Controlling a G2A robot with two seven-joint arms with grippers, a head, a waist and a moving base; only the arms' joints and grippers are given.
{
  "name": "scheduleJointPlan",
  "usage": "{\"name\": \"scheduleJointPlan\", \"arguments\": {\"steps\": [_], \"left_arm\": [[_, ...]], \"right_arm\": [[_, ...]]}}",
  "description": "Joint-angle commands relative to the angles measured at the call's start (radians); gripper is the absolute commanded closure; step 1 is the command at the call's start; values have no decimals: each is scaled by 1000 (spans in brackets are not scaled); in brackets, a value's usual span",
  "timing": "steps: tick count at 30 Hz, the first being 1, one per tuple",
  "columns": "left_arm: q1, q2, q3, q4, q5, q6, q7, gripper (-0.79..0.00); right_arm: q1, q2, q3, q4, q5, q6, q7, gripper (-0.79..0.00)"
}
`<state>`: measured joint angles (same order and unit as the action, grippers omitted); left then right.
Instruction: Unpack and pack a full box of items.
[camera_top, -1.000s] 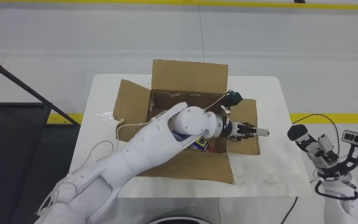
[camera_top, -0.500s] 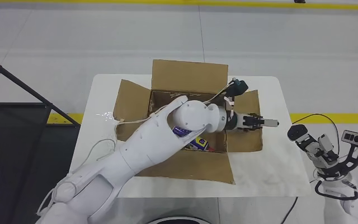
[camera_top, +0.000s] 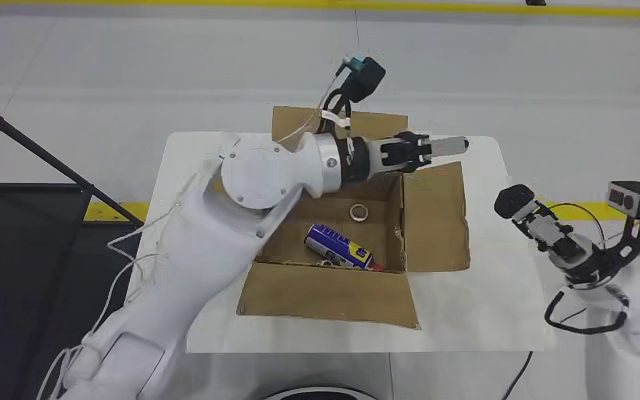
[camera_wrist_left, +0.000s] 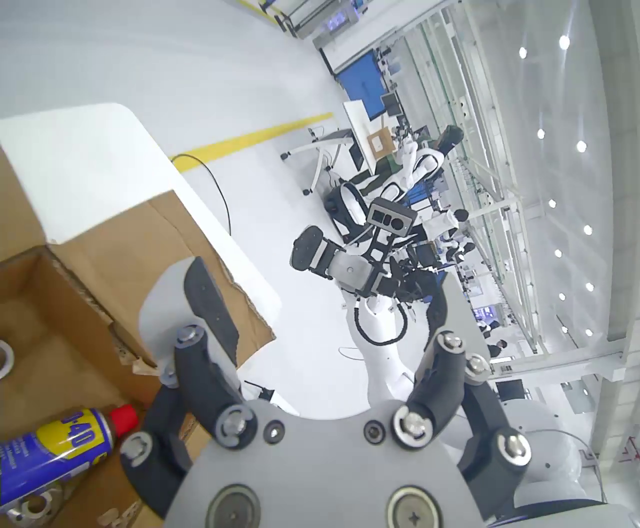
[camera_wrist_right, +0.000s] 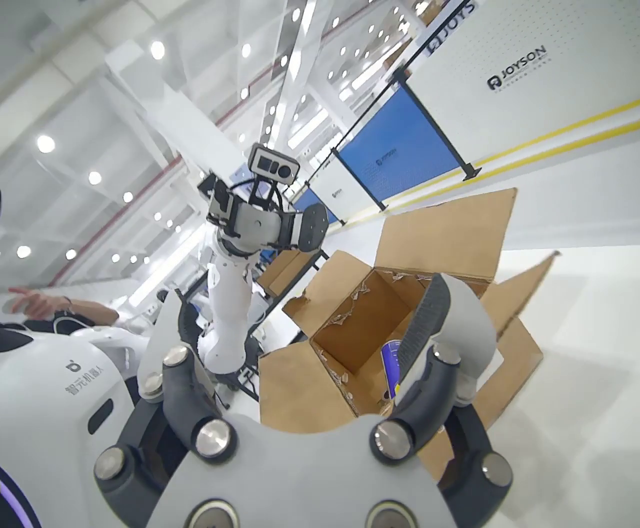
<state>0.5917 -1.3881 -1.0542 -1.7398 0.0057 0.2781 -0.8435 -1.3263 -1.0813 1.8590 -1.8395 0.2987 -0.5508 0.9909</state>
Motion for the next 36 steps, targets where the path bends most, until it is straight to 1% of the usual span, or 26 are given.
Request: {"name": "scheduleJointPlan", "arguments": {"steps": [1, 6, 9, 12, 16, 18, 22, 23, 33, 35, 36], "left_arm": [[41, 17, -79, -72, 30, 13, -10, -785], [166, 54, -284, -253, 79, 41, -25, -785], [245, 73, -401, -349, 109, 41, -54, -785], [325, 87, -507, -427, 110, 44, -74, -785], [428, 100, -641, -504, 80, 45, -77, -785], [480, 104, -710, -533, 56, 42, -66, -785], [594, 107, -840, -579, -28, 21, -32, -785], [614, 107, -858, -585, -46, 14, -26, -785], [614, 107, -858, -585, -46, 14, -26, -785], [614, 107, -858, -585, -46, 14, -26, -785], [614, 107, -858, -585, -46, 14, -26, -785]], "right_arm": [[65, 5, -45, -18, -66, 26, 34, -785], [231, 15, -188, -40, -218, 104, 118, -785], [335, 16, -303, -29, -264, 137, 184, -785], [432, 12, -420, 2, -301, 165, 228, -785], [532, 0, -556, 52, -350, 207, 226, -785], [561, -3, -582, 68, -389, 238, 211, -785], [561, -3, -582, 68, -389, 238, 211, -785], [561, -3, -582, 68, -389, 238, 211, -785], [559, -3, -589, 64, -392, 236, 213, -785], [569, -6, -654, 52, -440, 240, 246, -785], [588, -10, -688, 58, -470, 259, 255, -785]]}}
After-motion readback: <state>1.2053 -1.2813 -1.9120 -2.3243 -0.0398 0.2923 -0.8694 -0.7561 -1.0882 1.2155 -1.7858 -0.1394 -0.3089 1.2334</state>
